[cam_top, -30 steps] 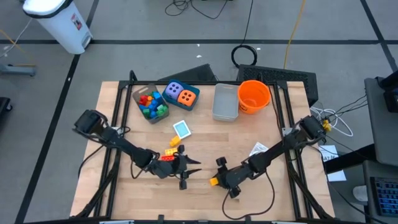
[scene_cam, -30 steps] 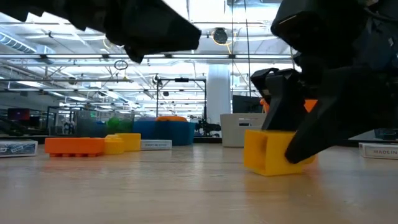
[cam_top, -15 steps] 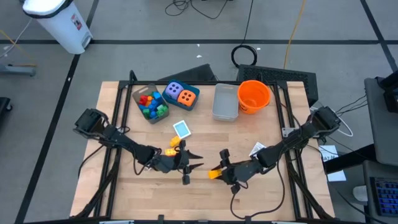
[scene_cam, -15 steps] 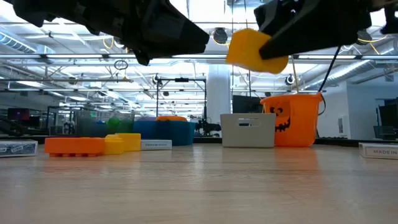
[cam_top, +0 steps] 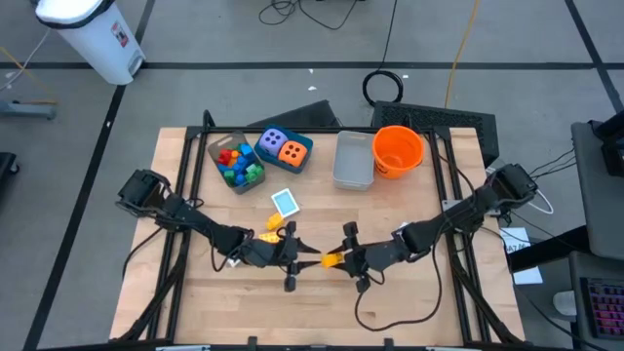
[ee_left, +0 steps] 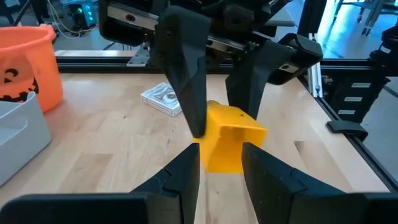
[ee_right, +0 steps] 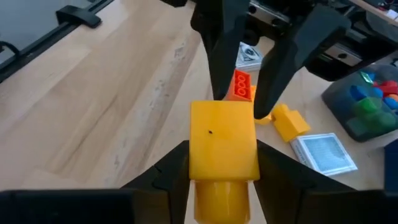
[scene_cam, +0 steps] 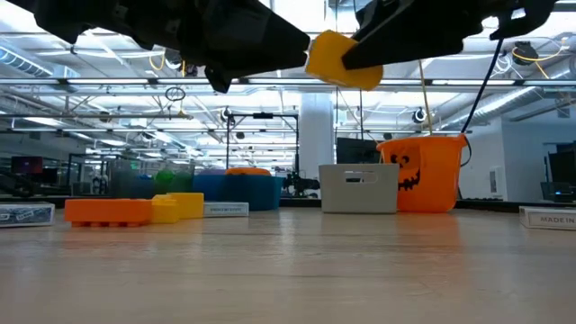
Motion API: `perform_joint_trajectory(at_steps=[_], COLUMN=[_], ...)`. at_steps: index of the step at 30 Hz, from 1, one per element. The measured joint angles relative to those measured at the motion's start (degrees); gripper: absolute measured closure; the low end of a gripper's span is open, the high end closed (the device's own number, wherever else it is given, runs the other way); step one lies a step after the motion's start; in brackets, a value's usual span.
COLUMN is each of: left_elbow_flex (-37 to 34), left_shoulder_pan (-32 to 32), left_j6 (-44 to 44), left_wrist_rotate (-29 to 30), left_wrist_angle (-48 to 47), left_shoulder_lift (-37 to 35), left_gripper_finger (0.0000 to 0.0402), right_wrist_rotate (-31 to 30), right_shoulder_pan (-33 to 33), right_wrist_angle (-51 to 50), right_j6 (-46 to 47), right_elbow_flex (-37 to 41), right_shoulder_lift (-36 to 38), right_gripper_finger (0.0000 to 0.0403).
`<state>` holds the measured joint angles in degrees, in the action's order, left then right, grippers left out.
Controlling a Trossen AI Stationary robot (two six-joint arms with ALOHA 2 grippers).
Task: Pick & Place Toys
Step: Put the yellow game piece into the black bin
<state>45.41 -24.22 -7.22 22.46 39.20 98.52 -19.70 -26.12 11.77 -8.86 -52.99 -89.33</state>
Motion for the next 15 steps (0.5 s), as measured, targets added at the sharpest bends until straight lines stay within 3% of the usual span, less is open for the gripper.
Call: perform_joint_trajectory(at_steps=[15], left_elbow_flex=[0.0], left_shoulder_pan=[2.3], left_j6=[-0.5], left_wrist_rotate=[0.0], left_wrist_angle=[-0.7], left_shoulder_lift=[0.0], left_gripper_finger=[0.0273], right_wrist_rotate=[0.2], right_shoulder_pan=[0.4], right_wrist_angle=[2.4], right_j6=[-1.2], right_elbow_flex=[0.0], right_shoulder_lift=[0.0], right_gripper_finger=[0.0265])
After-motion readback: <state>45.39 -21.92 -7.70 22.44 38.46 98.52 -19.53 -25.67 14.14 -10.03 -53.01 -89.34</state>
